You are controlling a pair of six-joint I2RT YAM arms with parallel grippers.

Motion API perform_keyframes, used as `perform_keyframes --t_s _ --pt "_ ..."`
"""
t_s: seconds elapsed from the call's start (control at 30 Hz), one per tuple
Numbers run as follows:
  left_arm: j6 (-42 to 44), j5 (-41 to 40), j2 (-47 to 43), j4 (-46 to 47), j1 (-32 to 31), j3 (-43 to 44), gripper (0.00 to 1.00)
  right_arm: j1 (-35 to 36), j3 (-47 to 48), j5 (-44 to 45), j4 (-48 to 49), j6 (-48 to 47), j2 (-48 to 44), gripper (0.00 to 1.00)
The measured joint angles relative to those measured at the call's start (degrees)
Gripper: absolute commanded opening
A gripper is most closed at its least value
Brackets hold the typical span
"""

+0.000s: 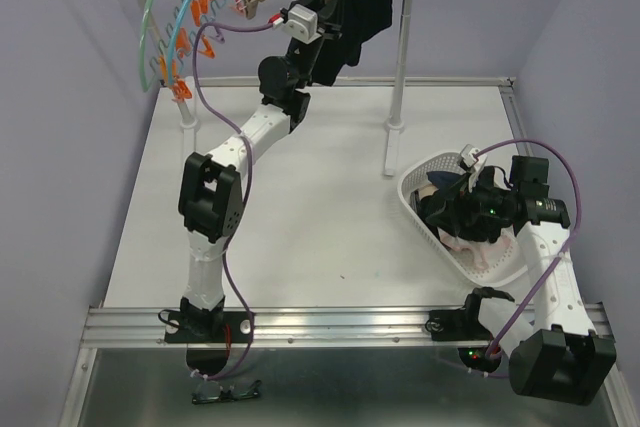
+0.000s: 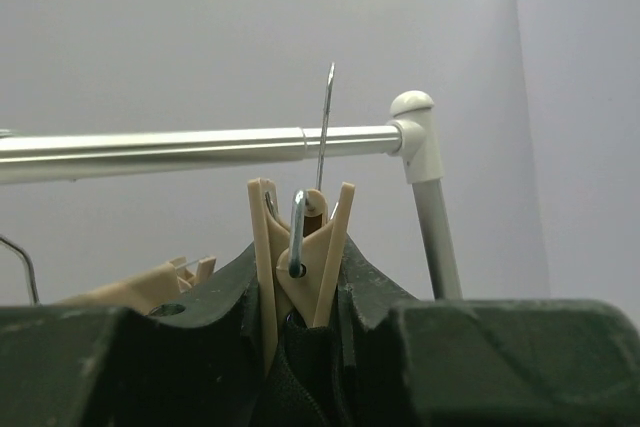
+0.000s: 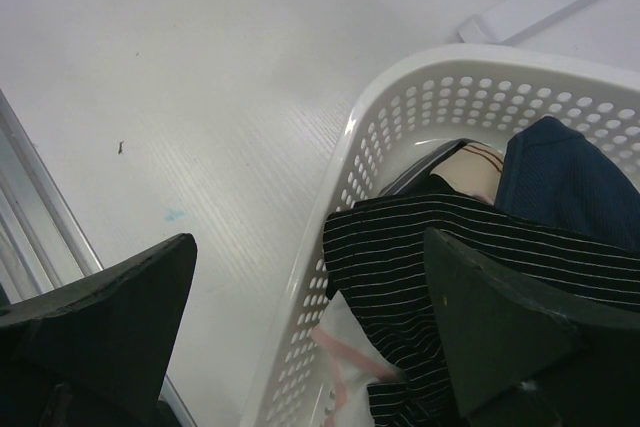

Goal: Remove the underwear clipped to the hanger
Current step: Pick up the hanger from the clothesline.

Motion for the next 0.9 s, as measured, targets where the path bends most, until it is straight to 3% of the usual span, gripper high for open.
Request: perform_keyframes --t_s 0.3,0.9 --pt "-0.2 -0.1 -0.9 -0.1 0.0 -0.4 0.00 0.0 0.0 0.2 0.0 0.0 0.0 1.00" --pt "-0.1 -0.5 -14.7 -0.1 0.0 -20.7 0.00 0.0 0.0 0.4 0.0 0.0 0.0 1.00"
